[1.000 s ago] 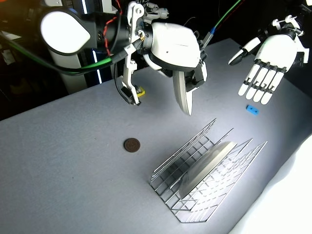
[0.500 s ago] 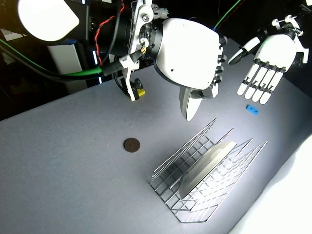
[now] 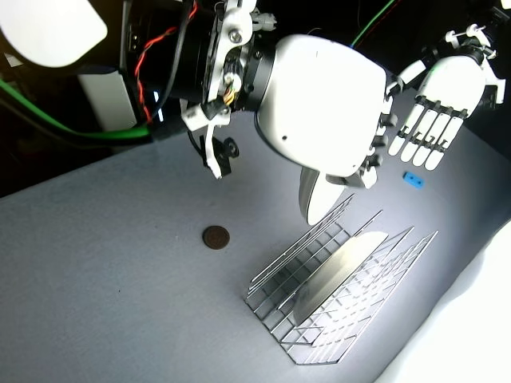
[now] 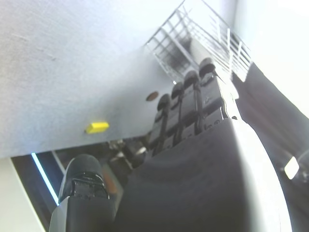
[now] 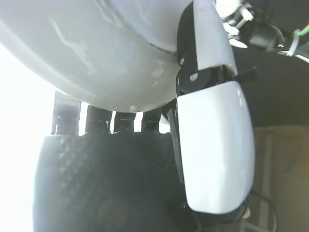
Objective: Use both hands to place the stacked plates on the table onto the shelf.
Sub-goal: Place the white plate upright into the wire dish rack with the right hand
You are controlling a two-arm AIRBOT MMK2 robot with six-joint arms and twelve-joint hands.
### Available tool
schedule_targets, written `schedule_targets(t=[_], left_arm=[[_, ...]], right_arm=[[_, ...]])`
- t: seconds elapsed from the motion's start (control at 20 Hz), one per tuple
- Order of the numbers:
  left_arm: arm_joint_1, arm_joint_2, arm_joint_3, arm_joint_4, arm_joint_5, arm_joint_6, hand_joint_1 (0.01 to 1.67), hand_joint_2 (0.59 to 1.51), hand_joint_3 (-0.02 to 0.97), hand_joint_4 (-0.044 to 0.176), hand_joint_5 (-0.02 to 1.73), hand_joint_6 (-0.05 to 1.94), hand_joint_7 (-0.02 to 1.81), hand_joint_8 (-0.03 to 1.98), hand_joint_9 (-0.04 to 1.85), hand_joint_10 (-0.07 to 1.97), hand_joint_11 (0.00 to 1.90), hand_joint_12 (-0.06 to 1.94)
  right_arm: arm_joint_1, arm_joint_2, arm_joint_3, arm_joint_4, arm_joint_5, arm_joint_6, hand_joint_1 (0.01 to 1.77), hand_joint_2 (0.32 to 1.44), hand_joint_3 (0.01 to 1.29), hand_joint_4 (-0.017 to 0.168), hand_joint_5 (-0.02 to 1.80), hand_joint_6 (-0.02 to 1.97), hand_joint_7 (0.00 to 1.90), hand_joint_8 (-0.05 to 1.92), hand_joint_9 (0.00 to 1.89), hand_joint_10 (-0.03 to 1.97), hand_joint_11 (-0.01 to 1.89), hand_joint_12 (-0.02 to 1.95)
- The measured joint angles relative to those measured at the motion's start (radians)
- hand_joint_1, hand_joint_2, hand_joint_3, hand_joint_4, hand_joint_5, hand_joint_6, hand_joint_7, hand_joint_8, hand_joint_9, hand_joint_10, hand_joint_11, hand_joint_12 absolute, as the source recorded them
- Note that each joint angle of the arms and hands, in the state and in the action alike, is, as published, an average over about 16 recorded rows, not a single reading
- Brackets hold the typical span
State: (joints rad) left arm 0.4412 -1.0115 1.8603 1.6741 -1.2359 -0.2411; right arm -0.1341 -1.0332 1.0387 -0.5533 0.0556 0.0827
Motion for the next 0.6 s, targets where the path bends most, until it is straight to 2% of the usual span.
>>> schedule_targets(t=[0.6], left_arm=[[-0.002,0.0,0.0,0.003,-0.002,0.001,0.01,1.152,0.004,0.008,0.02,0.0,0.02,-0.01,0.02,0.02,0.02,0.0]], right_arm=[[-0.056,-0.066,0.102,0.014,0.006,-0.013,1.21,1.01,0.01,0.025,0.96,0.93,1.06,0.84,1.29,0.02,0.83,1.18]])
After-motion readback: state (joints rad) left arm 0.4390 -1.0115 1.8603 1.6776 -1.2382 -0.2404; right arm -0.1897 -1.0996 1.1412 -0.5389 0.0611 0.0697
